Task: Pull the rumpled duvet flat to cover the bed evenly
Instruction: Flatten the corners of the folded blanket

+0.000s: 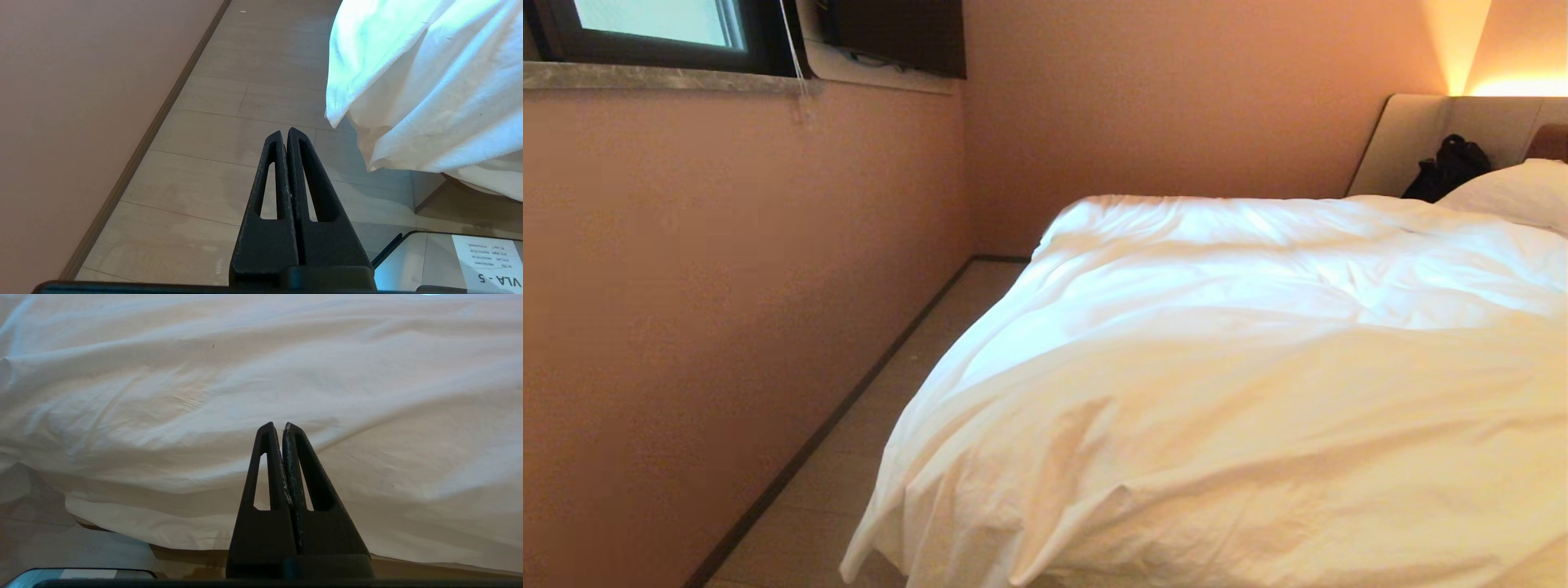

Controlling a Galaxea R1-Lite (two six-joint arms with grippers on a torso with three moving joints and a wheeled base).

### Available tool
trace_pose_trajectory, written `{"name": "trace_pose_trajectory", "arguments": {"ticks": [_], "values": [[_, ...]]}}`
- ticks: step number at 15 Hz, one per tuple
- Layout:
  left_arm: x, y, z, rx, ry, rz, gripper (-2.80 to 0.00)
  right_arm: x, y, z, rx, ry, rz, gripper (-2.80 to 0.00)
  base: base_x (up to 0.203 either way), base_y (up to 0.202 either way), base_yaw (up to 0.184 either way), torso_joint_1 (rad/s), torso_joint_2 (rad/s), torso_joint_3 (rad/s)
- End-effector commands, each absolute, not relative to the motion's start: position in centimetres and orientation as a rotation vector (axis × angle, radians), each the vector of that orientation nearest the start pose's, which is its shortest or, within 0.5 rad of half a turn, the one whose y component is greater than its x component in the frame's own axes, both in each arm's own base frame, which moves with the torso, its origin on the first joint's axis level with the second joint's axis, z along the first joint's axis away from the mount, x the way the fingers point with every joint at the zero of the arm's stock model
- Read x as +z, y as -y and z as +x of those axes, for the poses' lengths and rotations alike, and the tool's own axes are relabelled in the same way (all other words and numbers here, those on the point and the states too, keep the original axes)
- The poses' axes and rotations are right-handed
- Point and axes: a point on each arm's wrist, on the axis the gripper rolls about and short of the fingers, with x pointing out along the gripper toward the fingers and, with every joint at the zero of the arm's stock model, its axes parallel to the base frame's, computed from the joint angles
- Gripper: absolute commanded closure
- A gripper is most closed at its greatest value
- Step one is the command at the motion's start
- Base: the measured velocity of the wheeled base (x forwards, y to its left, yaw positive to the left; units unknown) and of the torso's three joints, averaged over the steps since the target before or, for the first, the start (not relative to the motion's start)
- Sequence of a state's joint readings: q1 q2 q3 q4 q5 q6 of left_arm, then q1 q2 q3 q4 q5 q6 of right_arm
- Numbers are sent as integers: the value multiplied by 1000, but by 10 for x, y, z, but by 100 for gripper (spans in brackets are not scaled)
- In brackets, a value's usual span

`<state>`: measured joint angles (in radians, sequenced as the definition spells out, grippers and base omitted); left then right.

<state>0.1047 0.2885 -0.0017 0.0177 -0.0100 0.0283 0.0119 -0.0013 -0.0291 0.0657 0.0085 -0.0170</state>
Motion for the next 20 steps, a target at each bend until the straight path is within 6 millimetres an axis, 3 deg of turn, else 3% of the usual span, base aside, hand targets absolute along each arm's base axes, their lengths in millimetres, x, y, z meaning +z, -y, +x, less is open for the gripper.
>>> {"name": "trace_pose_trajectory", "arguments": {"ticks": [1,20], "values": [[77,0,-1,90,-308,9,0,77,0,-25,22,-37,-17,0,0,0,0,0,0,0],[77,0,-1,93,-309,8,0,77,0,-25,23,-37,-17,0,0,0,0,0,0,0]]}}
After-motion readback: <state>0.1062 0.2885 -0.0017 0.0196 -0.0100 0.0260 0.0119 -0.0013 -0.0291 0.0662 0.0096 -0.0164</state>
